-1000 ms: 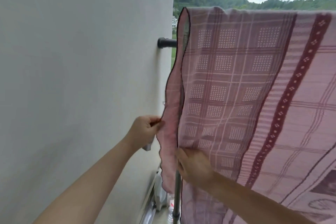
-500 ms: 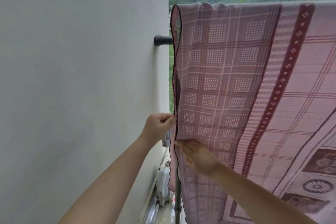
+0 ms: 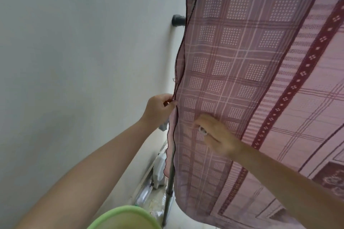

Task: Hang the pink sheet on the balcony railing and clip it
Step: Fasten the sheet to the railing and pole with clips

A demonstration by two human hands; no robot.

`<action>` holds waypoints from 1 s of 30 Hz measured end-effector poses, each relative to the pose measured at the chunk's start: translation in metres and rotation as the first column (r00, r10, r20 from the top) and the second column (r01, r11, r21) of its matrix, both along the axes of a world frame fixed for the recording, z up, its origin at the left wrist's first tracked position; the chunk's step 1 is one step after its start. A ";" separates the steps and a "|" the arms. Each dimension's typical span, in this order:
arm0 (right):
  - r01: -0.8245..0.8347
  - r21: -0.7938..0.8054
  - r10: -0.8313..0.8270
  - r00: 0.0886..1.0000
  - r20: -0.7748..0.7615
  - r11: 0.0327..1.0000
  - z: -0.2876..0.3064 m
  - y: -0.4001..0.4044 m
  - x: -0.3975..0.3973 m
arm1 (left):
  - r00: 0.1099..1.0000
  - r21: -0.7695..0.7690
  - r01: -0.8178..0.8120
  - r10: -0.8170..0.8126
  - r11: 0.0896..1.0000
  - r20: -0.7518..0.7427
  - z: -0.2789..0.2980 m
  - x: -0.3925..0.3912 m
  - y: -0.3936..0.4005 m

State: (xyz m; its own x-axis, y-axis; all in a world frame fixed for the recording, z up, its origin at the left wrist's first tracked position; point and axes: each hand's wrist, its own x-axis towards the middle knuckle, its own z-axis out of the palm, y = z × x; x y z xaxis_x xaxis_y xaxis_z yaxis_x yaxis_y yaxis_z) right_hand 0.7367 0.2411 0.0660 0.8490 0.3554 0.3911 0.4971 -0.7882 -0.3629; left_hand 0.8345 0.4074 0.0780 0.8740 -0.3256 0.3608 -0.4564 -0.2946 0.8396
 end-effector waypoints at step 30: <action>-0.107 -0.733 -0.027 0.985 -0.169 0.671 0.166 0.101 0.059 | 0.971 -0.132 -0.195 0.211 0.972 0.115 -0.009 -0.021 0.000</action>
